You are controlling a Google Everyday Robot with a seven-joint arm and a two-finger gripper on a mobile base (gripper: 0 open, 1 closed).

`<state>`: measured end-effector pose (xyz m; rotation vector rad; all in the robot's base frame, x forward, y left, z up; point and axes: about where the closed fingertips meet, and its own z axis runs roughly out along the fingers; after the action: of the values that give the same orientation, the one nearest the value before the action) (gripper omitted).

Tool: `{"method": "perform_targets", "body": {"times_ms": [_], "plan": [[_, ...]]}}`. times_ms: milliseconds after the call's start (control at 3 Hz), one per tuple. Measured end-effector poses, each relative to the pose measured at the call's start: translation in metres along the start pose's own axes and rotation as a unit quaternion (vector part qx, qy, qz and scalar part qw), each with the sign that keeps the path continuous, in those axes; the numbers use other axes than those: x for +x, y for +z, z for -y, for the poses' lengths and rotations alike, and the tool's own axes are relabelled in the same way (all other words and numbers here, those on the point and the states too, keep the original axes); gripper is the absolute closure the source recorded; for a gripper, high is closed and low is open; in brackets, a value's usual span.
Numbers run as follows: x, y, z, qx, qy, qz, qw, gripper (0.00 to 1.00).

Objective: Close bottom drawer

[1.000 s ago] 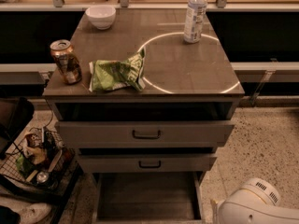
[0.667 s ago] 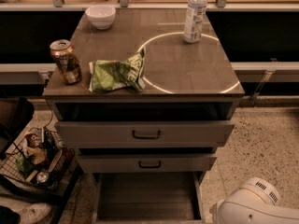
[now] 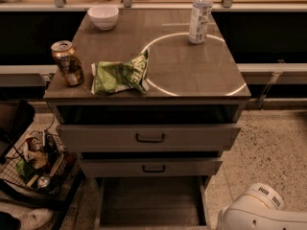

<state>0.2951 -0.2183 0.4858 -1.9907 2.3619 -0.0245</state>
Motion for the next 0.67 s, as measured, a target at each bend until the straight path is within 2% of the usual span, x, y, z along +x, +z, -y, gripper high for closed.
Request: {"method": "perform_targets", "body": {"times_ms": [333, 667], "plan": [[0.004, 0.035, -0.001, -0.01, 0.009, 0.002, 0.9999, 1.0], [0.006, 0.078, 0.001, -0.021, 0.006, 0.006, 0.9997, 1.0]]}}
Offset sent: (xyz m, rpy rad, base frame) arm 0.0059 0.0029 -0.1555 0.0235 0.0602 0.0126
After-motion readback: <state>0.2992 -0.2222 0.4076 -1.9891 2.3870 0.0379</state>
